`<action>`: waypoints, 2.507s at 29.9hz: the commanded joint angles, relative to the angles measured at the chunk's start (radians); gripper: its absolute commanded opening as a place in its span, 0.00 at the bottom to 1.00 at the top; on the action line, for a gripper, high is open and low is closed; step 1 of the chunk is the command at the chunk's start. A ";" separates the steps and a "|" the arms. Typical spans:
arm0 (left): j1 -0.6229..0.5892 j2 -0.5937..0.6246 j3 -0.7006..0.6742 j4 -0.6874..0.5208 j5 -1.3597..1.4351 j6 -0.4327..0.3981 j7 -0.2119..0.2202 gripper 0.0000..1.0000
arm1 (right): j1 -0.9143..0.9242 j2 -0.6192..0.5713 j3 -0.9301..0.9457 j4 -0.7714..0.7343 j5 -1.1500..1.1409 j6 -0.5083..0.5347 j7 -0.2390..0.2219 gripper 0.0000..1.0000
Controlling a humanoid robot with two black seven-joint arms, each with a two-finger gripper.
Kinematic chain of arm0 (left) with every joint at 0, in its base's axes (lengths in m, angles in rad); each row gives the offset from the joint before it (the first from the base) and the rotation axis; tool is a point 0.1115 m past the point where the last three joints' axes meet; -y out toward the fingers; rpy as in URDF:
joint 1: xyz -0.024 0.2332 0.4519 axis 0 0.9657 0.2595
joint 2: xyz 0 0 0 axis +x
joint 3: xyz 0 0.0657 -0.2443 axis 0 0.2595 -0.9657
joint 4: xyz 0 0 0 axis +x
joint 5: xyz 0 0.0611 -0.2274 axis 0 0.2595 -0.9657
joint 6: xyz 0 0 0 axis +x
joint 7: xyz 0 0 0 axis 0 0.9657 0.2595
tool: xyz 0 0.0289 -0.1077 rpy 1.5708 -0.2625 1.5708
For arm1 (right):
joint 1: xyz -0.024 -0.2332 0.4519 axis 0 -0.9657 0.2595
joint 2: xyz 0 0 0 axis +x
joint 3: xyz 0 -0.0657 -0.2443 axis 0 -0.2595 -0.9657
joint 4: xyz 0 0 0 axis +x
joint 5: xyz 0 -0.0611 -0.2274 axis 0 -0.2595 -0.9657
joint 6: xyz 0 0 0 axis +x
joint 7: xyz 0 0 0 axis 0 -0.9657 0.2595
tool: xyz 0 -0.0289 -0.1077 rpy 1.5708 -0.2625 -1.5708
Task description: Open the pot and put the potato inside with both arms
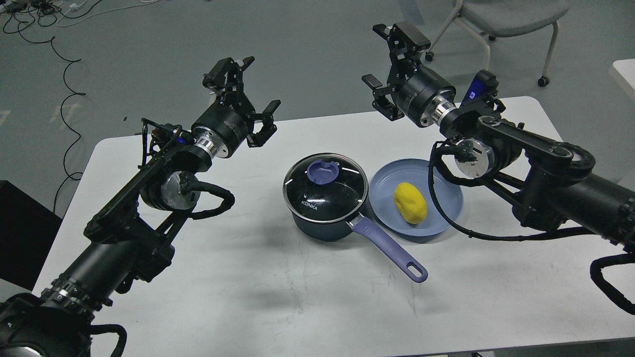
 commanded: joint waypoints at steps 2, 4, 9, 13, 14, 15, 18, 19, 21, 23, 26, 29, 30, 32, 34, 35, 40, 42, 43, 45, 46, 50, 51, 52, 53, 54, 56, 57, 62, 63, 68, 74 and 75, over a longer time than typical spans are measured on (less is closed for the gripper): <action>0.002 -0.001 -0.010 0.000 0.002 0.000 0.011 0.98 | -0.006 0.000 -0.002 0.001 0.001 0.001 -0.012 1.00; 0.008 0.001 -0.012 0.000 0.002 0.001 0.011 0.98 | -0.007 0.000 -0.004 0.001 0.001 0.001 -0.010 1.00; 0.023 0.007 -0.018 0.000 0.002 0.001 0.006 0.98 | -0.013 -0.005 -0.005 0.001 0.001 0.001 -0.010 1.00; 0.037 0.002 -0.039 -0.002 0.000 -0.002 -0.004 0.98 | -0.024 -0.006 -0.005 0.001 0.001 0.001 -0.007 1.00; 0.039 0.001 -0.046 -0.002 0.000 -0.002 -0.003 0.98 | -0.024 -0.006 -0.005 0.001 0.001 0.001 -0.007 1.00; 0.039 -0.001 -0.047 -0.002 0.002 -0.002 0.000 0.98 | -0.024 -0.006 -0.005 0.001 0.001 0.001 -0.007 1.00; 0.039 -0.001 -0.046 -0.002 0.002 -0.002 0.003 0.98 | -0.024 -0.008 -0.004 0.006 0.001 0.003 -0.007 1.00; 0.039 -0.001 -0.044 -0.002 0.002 -0.002 0.005 0.98 | -0.023 -0.006 -0.002 0.009 0.001 0.004 -0.007 1.00; 0.039 -0.002 -0.044 -0.002 0.002 -0.003 0.005 0.98 | -0.023 -0.006 -0.001 0.015 0.001 0.004 -0.007 1.00; 0.039 -0.001 -0.044 -0.002 0.003 -0.002 0.005 0.98 | -0.021 -0.006 -0.001 0.015 0.001 0.004 -0.007 1.00; 0.039 0.001 -0.046 -0.003 0.003 -0.003 0.005 0.98 | -0.021 -0.008 -0.002 0.015 0.001 0.004 -0.007 1.00; 0.039 0.004 -0.046 -0.008 0.003 -0.005 0.006 0.98 | -0.021 -0.009 -0.001 0.015 0.001 0.004 -0.007 1.00; 0.039 0.005 -0.046 -0.008 0.003 -0.005 0.005 0.98 | -0.021 -0.009 0.001 0.015 0.001 0.004 -0.009 1.00; 0.039 0.007 -0.046 -0.009 0.003 -0.005 0.005 0.98 | -0.021 -0.011 0.002 0.015 0.001 0.004 -0.007 1.00; 0.040 0.007 -0.046 -0.009 0.003 -0.005 0.005 0.98 | -0.021 -0.014 0.005 0.014 0.001 0.004 -0.009 1.00; 0.045 0.005 -0.049 -0.009 0.003 -0.005 -0.001 0.98 | -0.021 -0.017 0.007 0.013 0.001 0.004 -0.007 1.00; 0.055 0.002 -0.067 -0.012 0.000 -0.006 -0.014 0.98 | -0.021 -0.025 0.022 0.013 0.001 0.008 -0.010 1.00; 0.063 0.002 -0.072 -0.014 0.002 -0.007 -0.014 0.98 | -0.021 -0.028 0.031 0.013 0.002 0.008 -0.012 1.00; 0.063 0.002 -0.072 -0.014 0.002 -0.007 -0.012 0.98 | -0.021 -0.028 0.037 0.013 0.002 0.008 -0.012 1.00; 0.068 0.002 -0.073 -0.015 0.000 -0.008 -0.003 0.98 | -0.021 -0.028 0.048 0.013 0.004 0.008 -0.013 1.00; 0.068 0.004 -0.073 -0.015 0.000 -0.008 -0.003 0.98 | -0.021 -0.028 0.050 0.013 0.004 0.009 -0.013 1.00; 0.069 0.004 -0.076 -0.015 0.000 -0.011 -0.003 0.98 | -0.023 -0.028 0.056 0.013 0.008 0.011 -0.018 1.00; 0.069 0.004 -0.079 -0.015 0.000 -0.011 -0.004 0.98 | -0.023 -0.028 0.057 0.013 0.008 0.011 -0.021 1.00; 0.069 0.004 -0.083 -0.015 0.000 -0.011 -0.005 0.98 | -0.023 -0.028 0.061 0.013 0.010 0.011 -0.025 1.00; 0.071 0.002 -0.090 -0.015 0.000 -0.011 -0.005 0.98 | -0.024 -0.028 0.065 0.013 0.011 0.011 -0.033 1.00; 0.074 0.002 -0.093 -0.015 0.000 -0.011 -0.005 0.98 | -0.024 -0.028 0.068 0.013 0.013 0.011 -0.036 1.00; 0.080 0.004 -0.096 -0.015 -0.003 -0.013 -0.009 0.98 | -0.024 -0.028 0.070 0.013 0.013 0.012 -0.042 1.00; 0.080 0.004 -0.096 -0.015 -0.004 -0.013 -0.011 0.98 | -0.024 -0.028 0.070 0.013 0.013 0.012 -0.042 1.00; 0.069 0.018 -0.113 -0.015 0.002 -0.013 -0.014 0.98 | -0.024 -0.029 0.070 0.012 0.013 0.015 -0.041 1.00; 0.063 0.025 -0.110 -0.015 0.005 -0.013 -0.014 0.98 | -0.024 -0.029 0.068 0.012 0.013 0.015 -0.041 1.00; -0.023 0.102 -0.084 -0.017 0.189 -0.008 -0.012 0.98 | -0.033 -0.069 0.071 0.009 0.013 0.017 -0.041 1.00; -0.066 0.234 -0.001 -0.121 0.612 0.000 -0.027 0.98 | -0.059 -0.100 0.084 -0.011 0.013 0.017 -0.042 1.00; -0.064 0.258 0.014 -0.167 0.711 0.004 -0.041 0.98 | -0.064 -0.103 0.085 -0.013 0.014 0.017 -0.042 1.00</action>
